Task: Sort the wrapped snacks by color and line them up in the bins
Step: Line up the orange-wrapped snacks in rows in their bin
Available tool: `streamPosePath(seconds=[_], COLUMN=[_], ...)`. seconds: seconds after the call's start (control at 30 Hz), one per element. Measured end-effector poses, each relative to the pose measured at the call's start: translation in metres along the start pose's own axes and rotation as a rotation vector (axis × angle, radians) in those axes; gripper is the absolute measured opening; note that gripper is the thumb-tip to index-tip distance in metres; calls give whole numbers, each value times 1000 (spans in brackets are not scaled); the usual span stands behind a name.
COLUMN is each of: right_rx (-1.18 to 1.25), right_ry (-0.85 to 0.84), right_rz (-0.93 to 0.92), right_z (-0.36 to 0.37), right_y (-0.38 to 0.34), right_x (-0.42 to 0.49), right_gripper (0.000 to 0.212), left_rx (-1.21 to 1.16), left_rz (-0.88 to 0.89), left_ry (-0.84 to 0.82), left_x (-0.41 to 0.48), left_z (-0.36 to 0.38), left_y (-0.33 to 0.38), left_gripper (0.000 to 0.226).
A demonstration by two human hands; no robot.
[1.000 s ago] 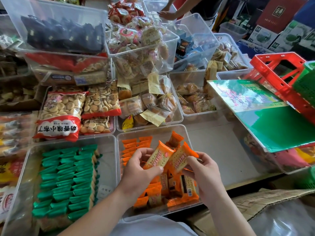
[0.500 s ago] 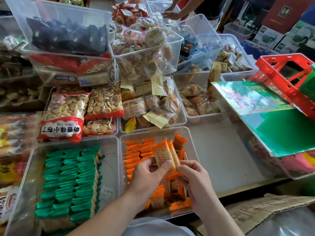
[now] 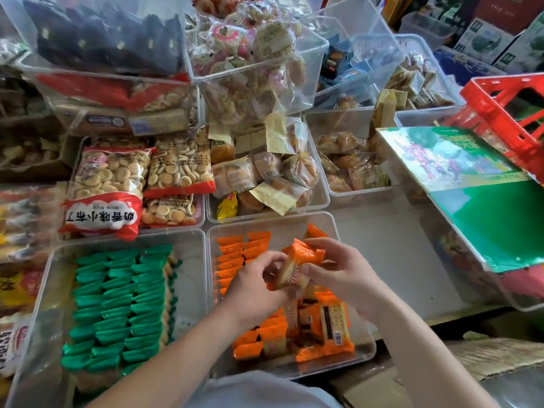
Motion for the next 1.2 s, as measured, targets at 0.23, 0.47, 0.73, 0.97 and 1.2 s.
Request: streamPosePath(seconds=[0.23, 0.47, 0.73, 0.97, 1.2], right_rx=[-324, -496, -505, -417, -505], right_ry=[162, 138, 62, 197, 202], right_rz=[-104, -13, -92, -42, -38], right_z=[8, 26, 50, 54, 7], right_y=[-3, 28, 35, 49, 26], right_x=[75, 110, 128, 116, 101], right_gripper=[42, 41, 44, 49, 15], left_rx=[57, -19, 10, 80, 215], left_rz=[-86, -142, -153, -143, -130], left_ry=[146, 186, 166, 151, 79], left_x=[12, 0, 8, 9, 13], left_z=[-36, -43, -39, -35, -13], left_y=[-26, -47, -41, -37, -29], left_gripper=[72, 62, 57, 53, 38])
Point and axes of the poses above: each hand's wrist, its own x-axis towards the middle knuckle, its own z-axis out of the palm, y = z × x, the point moved 4 cm from there along x, towards the middle knuckle, and after that the axes turned 3 degrees about -x, right-handed, at the moved point
